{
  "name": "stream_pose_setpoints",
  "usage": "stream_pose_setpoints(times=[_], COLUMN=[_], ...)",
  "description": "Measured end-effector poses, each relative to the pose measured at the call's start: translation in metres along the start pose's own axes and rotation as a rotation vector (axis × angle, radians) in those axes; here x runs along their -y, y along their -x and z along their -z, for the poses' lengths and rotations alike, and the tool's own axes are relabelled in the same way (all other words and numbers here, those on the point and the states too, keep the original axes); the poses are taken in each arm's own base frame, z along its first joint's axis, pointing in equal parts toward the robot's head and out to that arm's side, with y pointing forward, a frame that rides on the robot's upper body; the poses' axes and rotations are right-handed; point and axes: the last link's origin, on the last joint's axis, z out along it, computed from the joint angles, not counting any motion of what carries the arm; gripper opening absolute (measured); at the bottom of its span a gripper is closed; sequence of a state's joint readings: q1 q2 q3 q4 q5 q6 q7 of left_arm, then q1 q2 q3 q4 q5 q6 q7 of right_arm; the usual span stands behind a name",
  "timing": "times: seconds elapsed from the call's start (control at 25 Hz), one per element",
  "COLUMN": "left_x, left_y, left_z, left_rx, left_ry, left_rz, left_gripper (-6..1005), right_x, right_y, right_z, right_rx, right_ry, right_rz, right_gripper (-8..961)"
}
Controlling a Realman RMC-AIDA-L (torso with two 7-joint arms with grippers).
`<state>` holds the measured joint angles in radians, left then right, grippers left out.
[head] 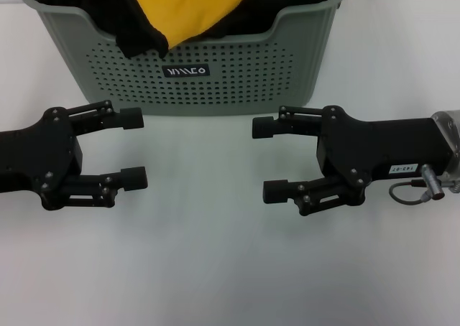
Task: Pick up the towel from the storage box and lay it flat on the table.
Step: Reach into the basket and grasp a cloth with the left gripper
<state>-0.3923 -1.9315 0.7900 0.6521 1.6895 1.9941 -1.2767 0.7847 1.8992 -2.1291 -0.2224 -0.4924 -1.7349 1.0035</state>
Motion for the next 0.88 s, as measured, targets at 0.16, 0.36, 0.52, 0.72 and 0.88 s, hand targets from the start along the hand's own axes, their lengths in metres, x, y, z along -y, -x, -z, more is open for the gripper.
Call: stream_pose_setpoints(times=[0.16,0.36,0.52,0.72,0.88], left_x=[0.0,0.0,0.0,0.015,0.028], left_y=[0.0,0.001,0.001,-0.027,-0.072], left_z=[0.0,0.0,-0.001,-0.002,-0.001], left_rx=[-0.001,-0.002,-0.009,-0.108,-0.135], left_ry=[0.0,-0.002,-0.006,-0.094,-0.214], left_rz=[0.003,0.007,0.01,0.079,0.078], left_gripper=[859,859,859,859,859], right_x=[0.0,-0.001,0.0,0.009,0.011], right_y=[0.0,-0.001,-0.002,-0.01,-0.018], right_z=[-0.001,-0.002,-0.002,0.006,0.014], right_rx=[0.002,0.004,0.003,-0.011,-0.013], right_ry=[0.002,0.004,-0.005,-0.119,-0.19], right_rz=[0.0,0.0,0.003,0.0,-0.014], right_gripper=[877,877,877,876,876])
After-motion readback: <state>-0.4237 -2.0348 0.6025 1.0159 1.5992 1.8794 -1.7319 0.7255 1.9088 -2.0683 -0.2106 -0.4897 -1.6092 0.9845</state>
